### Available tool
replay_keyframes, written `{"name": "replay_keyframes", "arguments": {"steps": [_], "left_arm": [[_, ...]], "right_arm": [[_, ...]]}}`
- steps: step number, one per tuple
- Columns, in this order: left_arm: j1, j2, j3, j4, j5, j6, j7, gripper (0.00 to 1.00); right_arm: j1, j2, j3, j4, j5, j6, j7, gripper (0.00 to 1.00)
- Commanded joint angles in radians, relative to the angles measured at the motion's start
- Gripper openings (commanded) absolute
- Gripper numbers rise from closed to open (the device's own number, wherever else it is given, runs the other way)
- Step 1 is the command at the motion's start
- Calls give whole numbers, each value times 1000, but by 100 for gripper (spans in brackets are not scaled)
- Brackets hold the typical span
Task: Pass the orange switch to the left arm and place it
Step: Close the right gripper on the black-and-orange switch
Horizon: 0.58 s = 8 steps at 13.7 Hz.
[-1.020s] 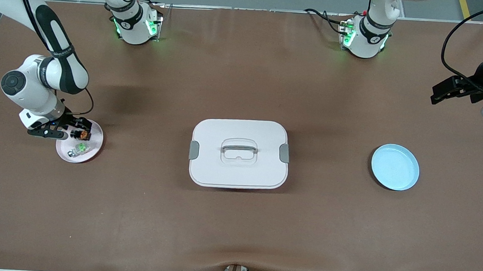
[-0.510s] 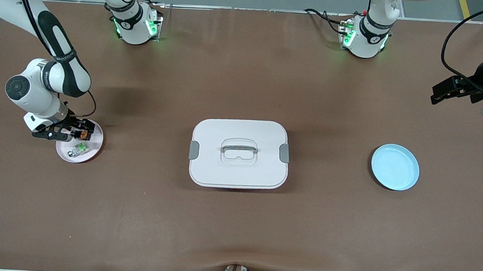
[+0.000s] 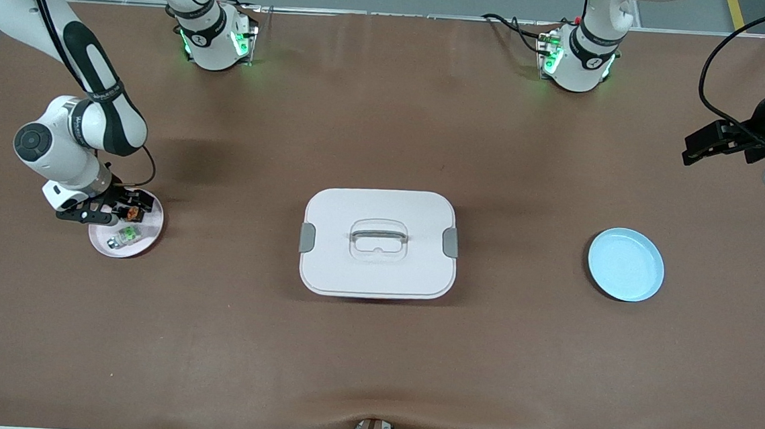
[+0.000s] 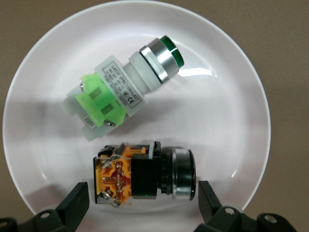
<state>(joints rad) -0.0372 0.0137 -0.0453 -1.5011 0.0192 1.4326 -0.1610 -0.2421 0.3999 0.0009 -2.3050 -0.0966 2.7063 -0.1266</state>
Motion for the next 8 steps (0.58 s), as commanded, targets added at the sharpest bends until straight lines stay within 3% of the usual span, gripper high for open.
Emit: {"name": "replay_keyframes", "arguments": {"steps": [1, 3, 6, 8], "left_arm": [[3, 2, -1, 7, -1, -1, 1, 100], [2, 0, -1, 5, 1, -3, 3, 100], [2, 0, -1, 5, 1, -1, 1, 100], [0, 2, -1, 5, 1, -1, 0, 100]], "right_arm": [[-2, 13, 2, 16, -18, 3, -1, 95], [-2, 14, 2, 16, -18, 3, -2, 69], [-5, 14, 2, 18, -41, 3, -7, 39], [-3, 14, 2, 21, -49, 3, -8, 25]]}}
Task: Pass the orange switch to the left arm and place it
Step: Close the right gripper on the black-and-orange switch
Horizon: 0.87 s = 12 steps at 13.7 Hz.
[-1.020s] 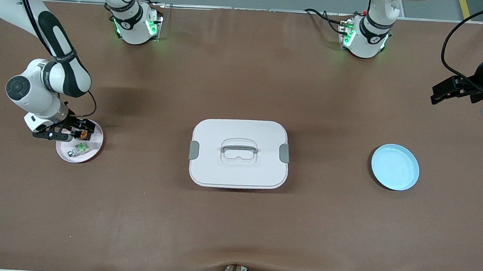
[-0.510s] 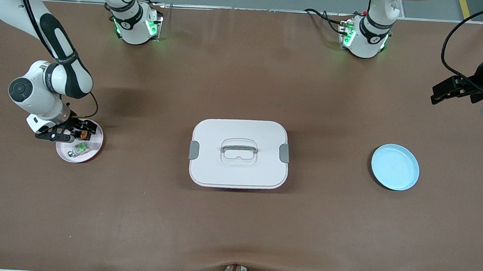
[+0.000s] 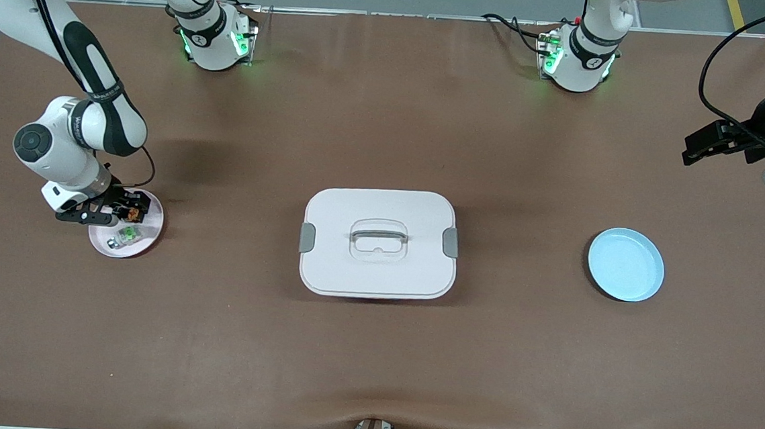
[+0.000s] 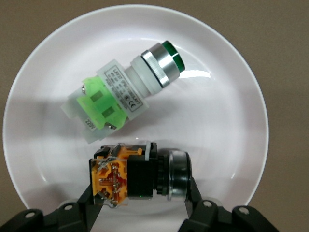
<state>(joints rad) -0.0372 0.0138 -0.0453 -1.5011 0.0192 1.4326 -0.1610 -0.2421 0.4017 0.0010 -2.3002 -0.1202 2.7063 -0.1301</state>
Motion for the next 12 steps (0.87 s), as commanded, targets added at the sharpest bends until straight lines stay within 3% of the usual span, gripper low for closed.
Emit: {"name": "replay_keyframes", "arguments": {"steps": [1, 7, 12], "left_arm": [[0, 2, -2, 5, 1, -1, 0, 100], [0, 3, -2, 4, 1, -3, -3, 100], [-1, 5, -2, 4, 1, -3, -5, 100]], "right_arm": [[-5, 12, 2, 16, -27, 1, -5, 22], [-5, -20, 4, 16, -26, -40, -19, 22], [9, -133, 14, 18, -22, -225, -8, 22]]}}
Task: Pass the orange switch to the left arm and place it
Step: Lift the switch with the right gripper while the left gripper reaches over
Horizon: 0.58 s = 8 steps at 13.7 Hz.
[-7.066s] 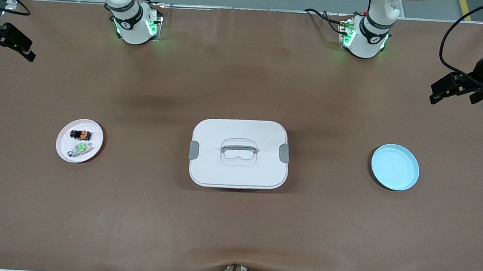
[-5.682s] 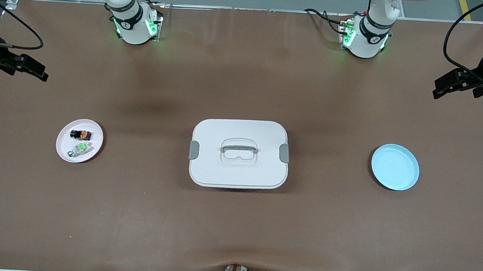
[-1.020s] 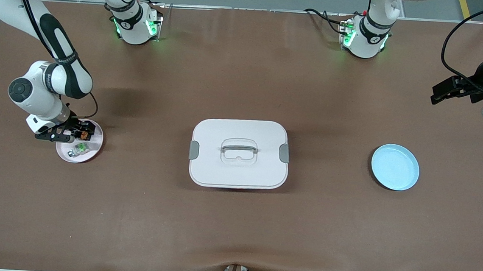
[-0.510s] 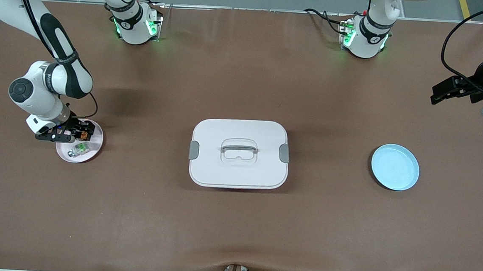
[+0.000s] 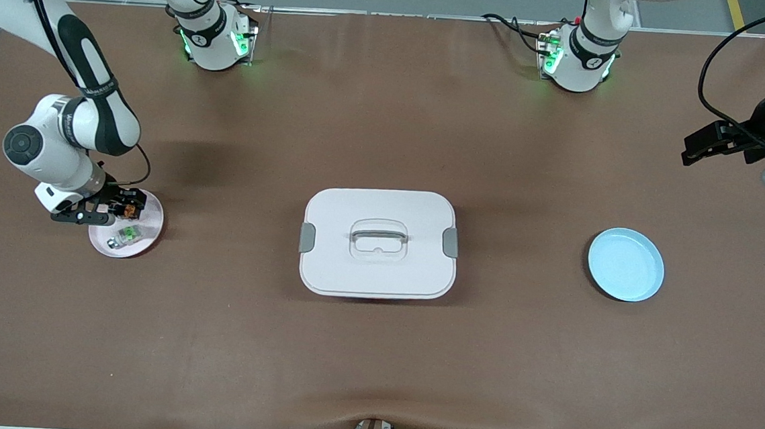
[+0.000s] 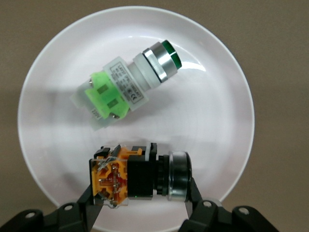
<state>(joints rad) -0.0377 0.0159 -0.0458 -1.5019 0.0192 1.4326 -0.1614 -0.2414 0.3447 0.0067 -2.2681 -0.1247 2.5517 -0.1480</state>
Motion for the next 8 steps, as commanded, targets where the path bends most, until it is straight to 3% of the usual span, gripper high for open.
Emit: {"name": "replay_keyframes", "arguments": {"steps": [1, 8], "left_arm": [[-4, 3, -2, 5, 1, -3, -6, 100], [-8, 12, -6, 6, -7, -3, -4, 100]], "right_arm": [[14, -102, 10, -10, -16, -123, 11, 22], [118, -239, 15, 148, 11, -560, 102, 22]]}}
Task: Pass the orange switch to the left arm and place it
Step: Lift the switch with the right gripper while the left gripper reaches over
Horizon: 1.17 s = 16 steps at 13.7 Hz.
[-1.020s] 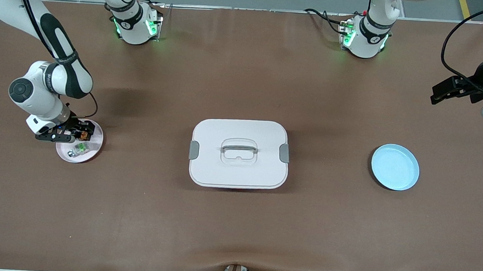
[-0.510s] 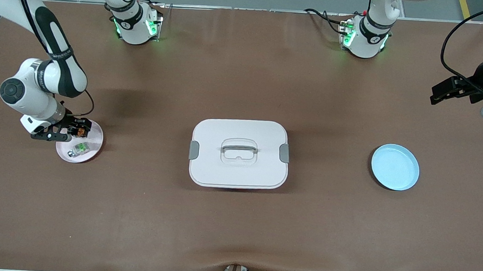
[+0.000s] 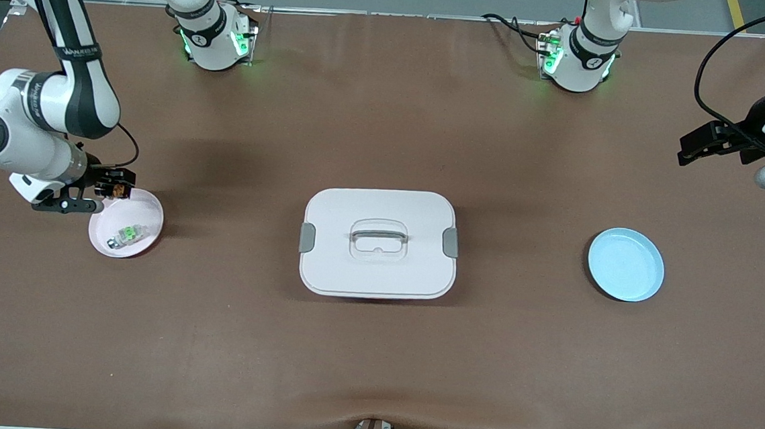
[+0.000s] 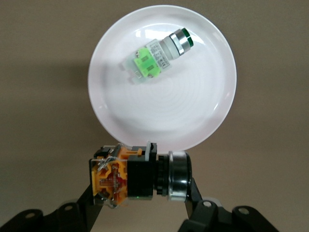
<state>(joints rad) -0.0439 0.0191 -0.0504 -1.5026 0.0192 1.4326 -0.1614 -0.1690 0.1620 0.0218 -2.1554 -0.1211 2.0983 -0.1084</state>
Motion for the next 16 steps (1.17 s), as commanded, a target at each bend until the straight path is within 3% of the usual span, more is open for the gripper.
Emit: {"name": "replay_keyframes", "arguments": {"steps": [1, 3, 5, 9, 16], "left_arm": [[-4, 13, -2, 10, -8, -3, -6, 100], [-4, 21, -2, 12, -10, -3, -6, 100], [-5, 31, -2, 13, -8, -3, -3, 100], [-10, 51, -5, 18, -15, 2, -1, 100], [-10, 82, -5, 28, -304, 63, 30, 100]], "right_arm": [[77, -79, 0, 64, 9, -177, 111, 22], [136, -104, 0, 115, 21, -295, 199, 22], [163, -125, 0, 162, 137, -401, 222, 22], [265, -127, 0, 291, 216, -575, 445, 22], [572, -118, -2, 445, 411, -614, 1020, 22]]}}
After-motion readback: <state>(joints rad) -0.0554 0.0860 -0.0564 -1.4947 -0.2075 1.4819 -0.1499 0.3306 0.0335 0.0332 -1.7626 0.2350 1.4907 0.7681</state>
